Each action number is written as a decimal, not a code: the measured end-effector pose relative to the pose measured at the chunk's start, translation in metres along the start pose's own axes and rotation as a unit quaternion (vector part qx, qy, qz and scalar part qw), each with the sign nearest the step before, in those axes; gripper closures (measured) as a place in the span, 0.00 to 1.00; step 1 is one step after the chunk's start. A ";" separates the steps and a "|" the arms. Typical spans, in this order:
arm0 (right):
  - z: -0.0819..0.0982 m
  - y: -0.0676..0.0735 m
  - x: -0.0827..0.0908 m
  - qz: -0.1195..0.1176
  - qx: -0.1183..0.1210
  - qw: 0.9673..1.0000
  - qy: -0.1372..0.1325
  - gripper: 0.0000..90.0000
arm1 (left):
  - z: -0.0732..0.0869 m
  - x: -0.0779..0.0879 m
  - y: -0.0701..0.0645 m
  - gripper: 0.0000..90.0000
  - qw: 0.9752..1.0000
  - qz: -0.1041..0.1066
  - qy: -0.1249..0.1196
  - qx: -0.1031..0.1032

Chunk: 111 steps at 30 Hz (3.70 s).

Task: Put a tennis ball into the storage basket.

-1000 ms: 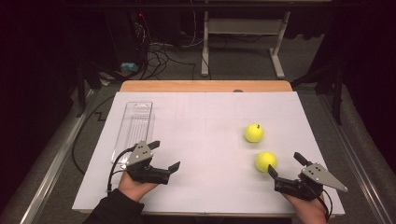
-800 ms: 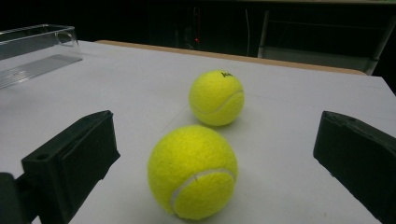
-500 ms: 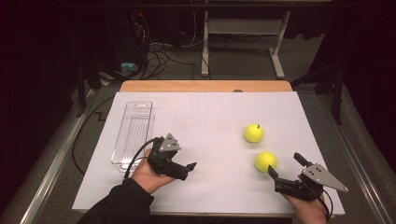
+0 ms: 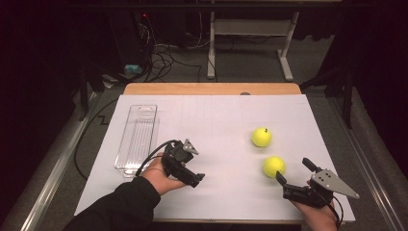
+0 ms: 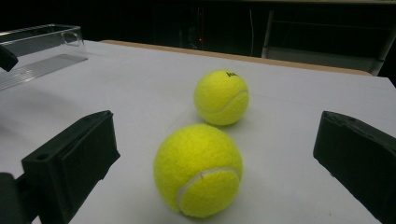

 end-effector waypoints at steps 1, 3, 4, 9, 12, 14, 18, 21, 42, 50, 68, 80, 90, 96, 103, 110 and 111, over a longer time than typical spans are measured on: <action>0.000 0.000 0.000 0.000 0.000 1.000 0.000 0.00 | 0.001 -0.001 0.000 0.01 1.000 0.003 0.009 0.004; 0.000 0.000 0.000 0.000 0.000 1.000 0.000 0.00 | 0.002 -0.002 0.000 0.01 0.999 0.009 0.029 0.010; 0.001 0.001 0.000 -0.001 -0.001 1.000 0.002 0.00 | 0.004 -0.003 0.000 0.01 0.999 0.016 0.049 0.016; 0.001 0.002 0.000 -0.004 0.000 1.000 0.003 0.00 | 0.007 -0.004 -0.004 0.01 0.996 0.024 0.078 0.026; 0.001 0.002 0.000 -0.004 0.001 1.000 0.003 0.00 | 0.007 -0.004 -0.005 0.01 0.995 0.030 0.089 0.031; 0.001 0.001 0.000 -0.003 0.001 1.000 0.004 0.00 | 0.008 -0.005 -0.006 0.01 0.995 0.026 0.092 0.028; 0.001 0.001 -0.001 -0.004 0.001 1.000 0.004 0.00 | 0.008 -0.006 -0.007 0.01 0.994 0.036 0.094 0.039; 0.001 0.000 -0.001 -0.003 -0.001 1.000 0.006 0.00 | 0.007 -0.004 -0.006 0.01 0.995 0.037 0.086 0.039; 0.012 0.012 -0.023 -0.013 0.025 0.996 0.083 0.00 | 0.010 -0.006 -0.004 0.01 0.995 0.036 0.081 0.045; 0.020 0.007 -0.043 -0.014 0.016 0.990 0.141 0.05 | 0.010 -0.006 -0.005 0.01 0.995 0.037 0.085 0.044; 0.025 0.008 -0.056 -0.002 0.022 0.982 0.188 0.28 | 0.010 -0.007 -0.007 0.01 0.995 0.038 0.085 0.044; 0.024 0.007 -0.057 -0.005 0.012 0.982 0.188 0.31 | 0.010 -0.005 -0.005 0.01 0.994 0.044 0.083 0.047; 0.005 0.028 -0.049 -0.030 0.036 0.991 0.127 0.31 | 0.010 -0.001 -0.005 0.01 0.995 0.041 0.079 0.050; -0.004 0.046 -0.051 -0.056 0.049 0.991 0.112 0.31 | 0.010 0.002 -0.004 0.01 0.994 0.043 0.082 0.052; -0.010 0.080 -0.066 -0.105 0.064 0.987 0.104 0.31 | 0.011 0.003 -0.004 0.01 0.994 0.045 0.086 0.055; -0.011 0.102 -0.076 -0.133 0.077 0.983 0.103 0.31 | 0.010 0.007 -0.005 0.01 0.993 0.044 0.090 0.055; -0.011 0.109 -0.078 -0.140 0.080 0.982 0.102 0.31 | 0.009 0.009 -0.005 0.01 0.994 0.043 0.089 0.054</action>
Point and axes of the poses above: each handheld gripper's, and its own axes: x roughly backward along the jaws, z roughly out of its underside, y roughly to its left, the point moved 5 cm from there along -x, roughly forward along the jaws, and after that the axes turned 3 degrees about z, right-handed, at the moved point
